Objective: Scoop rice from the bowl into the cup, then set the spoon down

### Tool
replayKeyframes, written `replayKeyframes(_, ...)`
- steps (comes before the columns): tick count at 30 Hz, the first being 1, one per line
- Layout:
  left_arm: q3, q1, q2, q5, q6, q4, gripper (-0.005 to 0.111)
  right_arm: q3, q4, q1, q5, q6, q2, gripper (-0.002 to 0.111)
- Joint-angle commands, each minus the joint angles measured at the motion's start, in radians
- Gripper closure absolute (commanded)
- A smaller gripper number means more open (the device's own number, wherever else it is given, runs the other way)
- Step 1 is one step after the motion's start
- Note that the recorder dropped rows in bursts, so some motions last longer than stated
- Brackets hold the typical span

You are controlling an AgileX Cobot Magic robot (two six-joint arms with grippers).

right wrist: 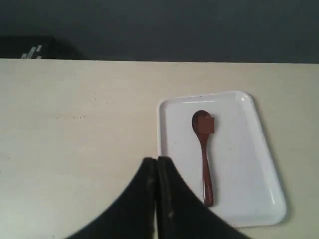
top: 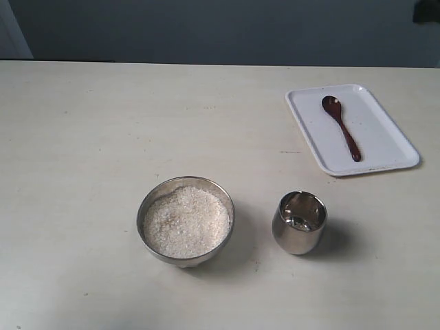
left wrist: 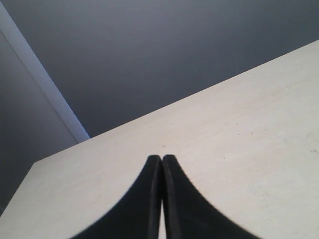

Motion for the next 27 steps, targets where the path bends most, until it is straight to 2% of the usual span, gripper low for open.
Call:
replayKeyframes(1,-0.005,-0.001,-0.005,-0.005,-0.008,0.0,0.106,0.242,-0.1,0.001,-0.027,0.006,-0.281,0.109)
replayKeyframes(6,-0.005,-0.001,-0.005,-0.008,-0.008,0.0,0.106,0.303,-0.119,0.001,0.146,0.007,-0.472,0.109)
replayKeyframes(20,-0.005,-0.001,-0.005,-0.008,-0.008,0.0,0.106,0.303,-0.074,0.018,0.148,0.007,-0.636,0.109)
replayKeyframes(22,-0.005,-0.001,-0.005,-0.008,-0.008,0.0,0.106,0.303,-0.07,-0.004,0.148,0.007,-0.648,0.109)
replayKeyframes(27,-0.005,-0.001,-0.005,-0.008,-0.008,0.0,0.106,0.303,-0.045,-0.133,0.148,0.007,-0.678,0.109)
